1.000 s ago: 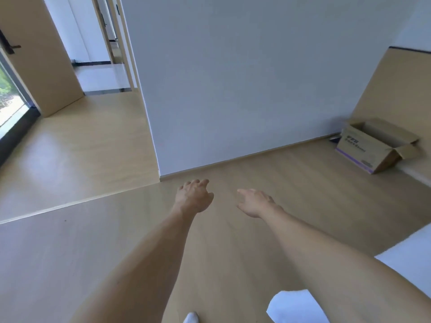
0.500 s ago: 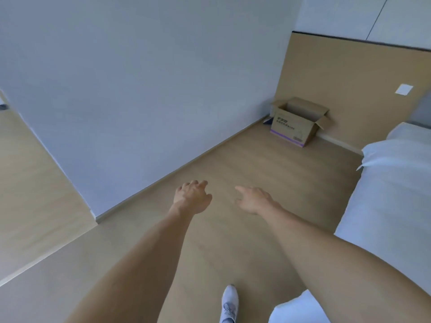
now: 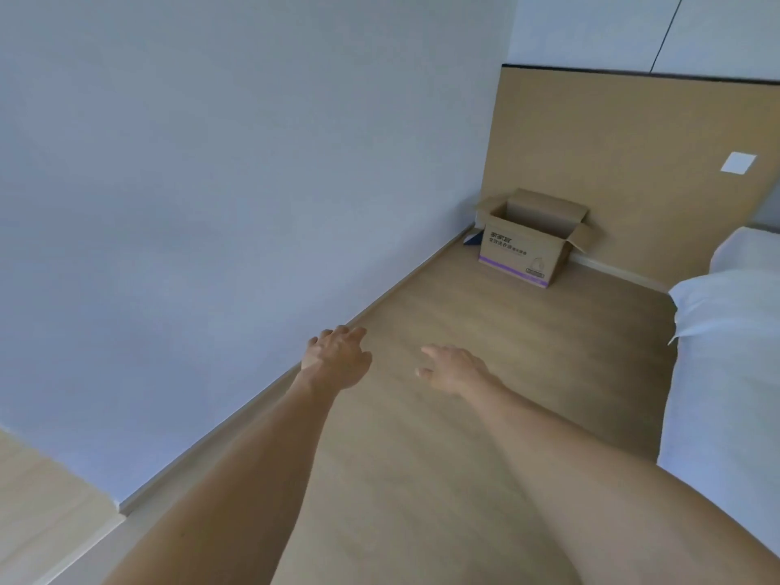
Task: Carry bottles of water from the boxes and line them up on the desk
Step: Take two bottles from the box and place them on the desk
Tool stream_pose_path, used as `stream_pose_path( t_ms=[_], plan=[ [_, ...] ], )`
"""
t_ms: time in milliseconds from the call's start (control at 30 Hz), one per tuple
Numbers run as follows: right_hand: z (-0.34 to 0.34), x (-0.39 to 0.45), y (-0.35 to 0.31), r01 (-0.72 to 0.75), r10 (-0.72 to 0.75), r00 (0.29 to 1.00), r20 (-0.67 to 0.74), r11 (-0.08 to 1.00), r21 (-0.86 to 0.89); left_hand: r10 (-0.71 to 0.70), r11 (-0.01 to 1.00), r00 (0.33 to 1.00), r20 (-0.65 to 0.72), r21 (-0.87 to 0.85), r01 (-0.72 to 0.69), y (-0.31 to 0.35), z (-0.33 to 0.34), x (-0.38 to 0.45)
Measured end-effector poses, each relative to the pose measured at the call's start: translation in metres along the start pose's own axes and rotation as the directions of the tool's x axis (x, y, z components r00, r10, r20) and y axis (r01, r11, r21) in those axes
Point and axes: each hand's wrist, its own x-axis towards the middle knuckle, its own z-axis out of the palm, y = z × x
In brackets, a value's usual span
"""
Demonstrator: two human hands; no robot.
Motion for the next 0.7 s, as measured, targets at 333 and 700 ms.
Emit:
stream_pose_path(
  t_ms=[333, 700],
  plan=[
    [-0.047, 0.111, 0.070, -0.118, 0.118, 0.993, -0.007, 0.991, 0.059, 0.157, 0.988, 0.987, 0.039, 0.006, -0.157, 0.070, -0.015, 0.152],
    [-0.107, 0.270, 0.151, -0.368, 0.369, 0.930, 0.014, 0.925, 0.099, 0.412, 0.910, 0.908, 0.082, 0.025, -0.415, 0.148, -0.031, 0.372]
  ],
)
